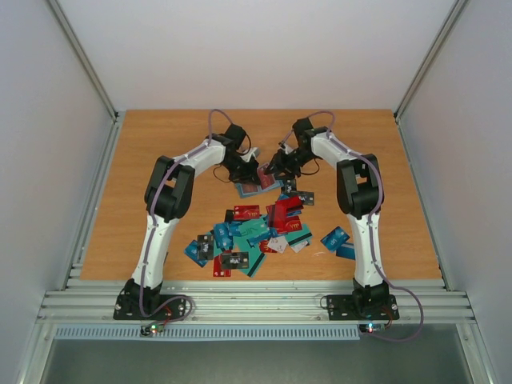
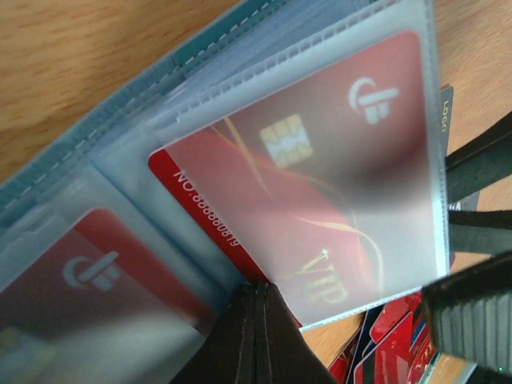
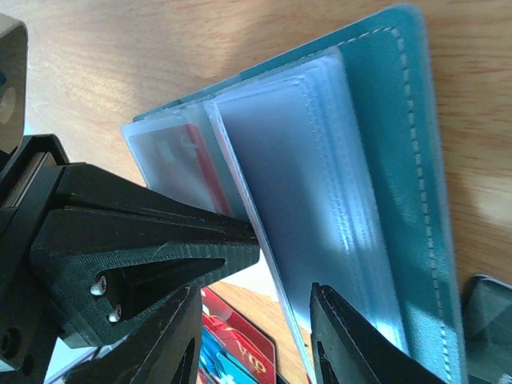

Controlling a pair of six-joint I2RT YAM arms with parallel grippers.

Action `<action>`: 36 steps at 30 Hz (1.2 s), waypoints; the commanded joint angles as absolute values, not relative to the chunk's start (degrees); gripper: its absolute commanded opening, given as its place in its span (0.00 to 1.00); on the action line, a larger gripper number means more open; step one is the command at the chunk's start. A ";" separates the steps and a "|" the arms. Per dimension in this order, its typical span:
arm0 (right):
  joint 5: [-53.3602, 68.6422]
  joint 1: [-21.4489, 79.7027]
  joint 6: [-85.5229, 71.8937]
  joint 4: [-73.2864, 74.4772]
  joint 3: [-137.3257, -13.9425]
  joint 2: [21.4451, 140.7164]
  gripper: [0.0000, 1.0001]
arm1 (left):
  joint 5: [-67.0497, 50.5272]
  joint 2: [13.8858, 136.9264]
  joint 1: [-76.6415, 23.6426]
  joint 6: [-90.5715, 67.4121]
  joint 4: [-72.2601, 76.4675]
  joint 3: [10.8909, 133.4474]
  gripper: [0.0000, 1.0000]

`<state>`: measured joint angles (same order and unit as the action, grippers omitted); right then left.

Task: Put the credit cards into the card holder

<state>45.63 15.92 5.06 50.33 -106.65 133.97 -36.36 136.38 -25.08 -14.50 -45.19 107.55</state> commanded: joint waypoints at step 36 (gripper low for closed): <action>48.39 23.86 3.10 51.81 -117.72 138.69 0.38 | -16.46 117.17 -20.23 -13.53 -46.29 94.67 0.15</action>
<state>47.09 22.39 3.77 50.72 -115.22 136.70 -18.55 121.21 -21.06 -14.06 -47.99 95.70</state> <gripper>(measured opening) 0.379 0.146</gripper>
